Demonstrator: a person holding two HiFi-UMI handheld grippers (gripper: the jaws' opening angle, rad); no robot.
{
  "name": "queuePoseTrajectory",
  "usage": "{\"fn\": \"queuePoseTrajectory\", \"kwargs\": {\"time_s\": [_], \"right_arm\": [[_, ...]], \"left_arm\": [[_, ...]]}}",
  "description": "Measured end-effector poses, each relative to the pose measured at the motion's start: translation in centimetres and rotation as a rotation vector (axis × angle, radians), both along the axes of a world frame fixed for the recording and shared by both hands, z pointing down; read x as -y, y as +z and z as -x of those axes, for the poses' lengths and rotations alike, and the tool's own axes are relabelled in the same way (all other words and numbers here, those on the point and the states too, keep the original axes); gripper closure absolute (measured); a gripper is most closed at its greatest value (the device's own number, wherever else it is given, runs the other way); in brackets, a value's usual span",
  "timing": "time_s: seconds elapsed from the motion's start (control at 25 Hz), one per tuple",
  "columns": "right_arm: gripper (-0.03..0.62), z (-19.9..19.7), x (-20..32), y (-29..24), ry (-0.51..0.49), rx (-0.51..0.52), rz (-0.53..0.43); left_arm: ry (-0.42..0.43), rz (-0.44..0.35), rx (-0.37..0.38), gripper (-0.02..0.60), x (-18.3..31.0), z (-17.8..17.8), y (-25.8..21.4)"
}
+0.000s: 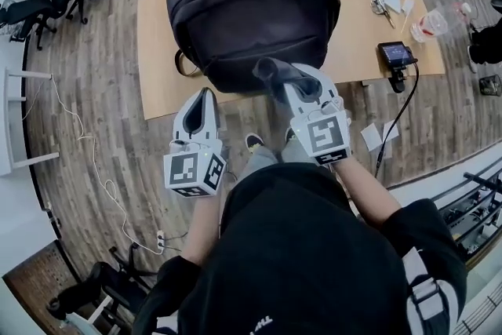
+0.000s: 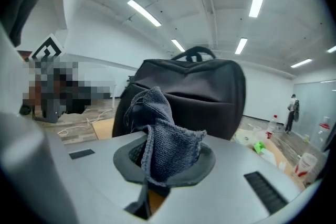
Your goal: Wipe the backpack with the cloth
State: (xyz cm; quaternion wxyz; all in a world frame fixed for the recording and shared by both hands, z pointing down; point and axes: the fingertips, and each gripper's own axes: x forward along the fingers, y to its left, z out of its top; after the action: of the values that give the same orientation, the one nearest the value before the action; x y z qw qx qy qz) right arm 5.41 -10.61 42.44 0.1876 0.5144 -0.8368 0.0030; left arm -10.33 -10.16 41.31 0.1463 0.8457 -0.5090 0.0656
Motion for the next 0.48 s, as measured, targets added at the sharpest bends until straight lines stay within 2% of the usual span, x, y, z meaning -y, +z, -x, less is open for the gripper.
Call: {"fn": "queuePoseTrajectory", "kwargs": {"time_s": [0.16, 0.32, 0.48], "right_arm": [[0.553, -6.3, 0.1, 0.2, 0.142, -0.002, -0.001], [0.554, -8.4, 0.0, 0.4, 0.200, -0.045, -0.014], [0.554, -10.7, -0.3, 2.0, 0.286, -0.019, 0.043]], "left_arm": [[0.056, 0.010, -0.001, 0.565, 0.4, -2.2, 0.5], [0.098, 0.020, -0.006, 0.566, 0.7, -3.9, 0.8], [0.117, 0.017, -0.010, 0.565, 1.3, -4.6, 0.7]]}}
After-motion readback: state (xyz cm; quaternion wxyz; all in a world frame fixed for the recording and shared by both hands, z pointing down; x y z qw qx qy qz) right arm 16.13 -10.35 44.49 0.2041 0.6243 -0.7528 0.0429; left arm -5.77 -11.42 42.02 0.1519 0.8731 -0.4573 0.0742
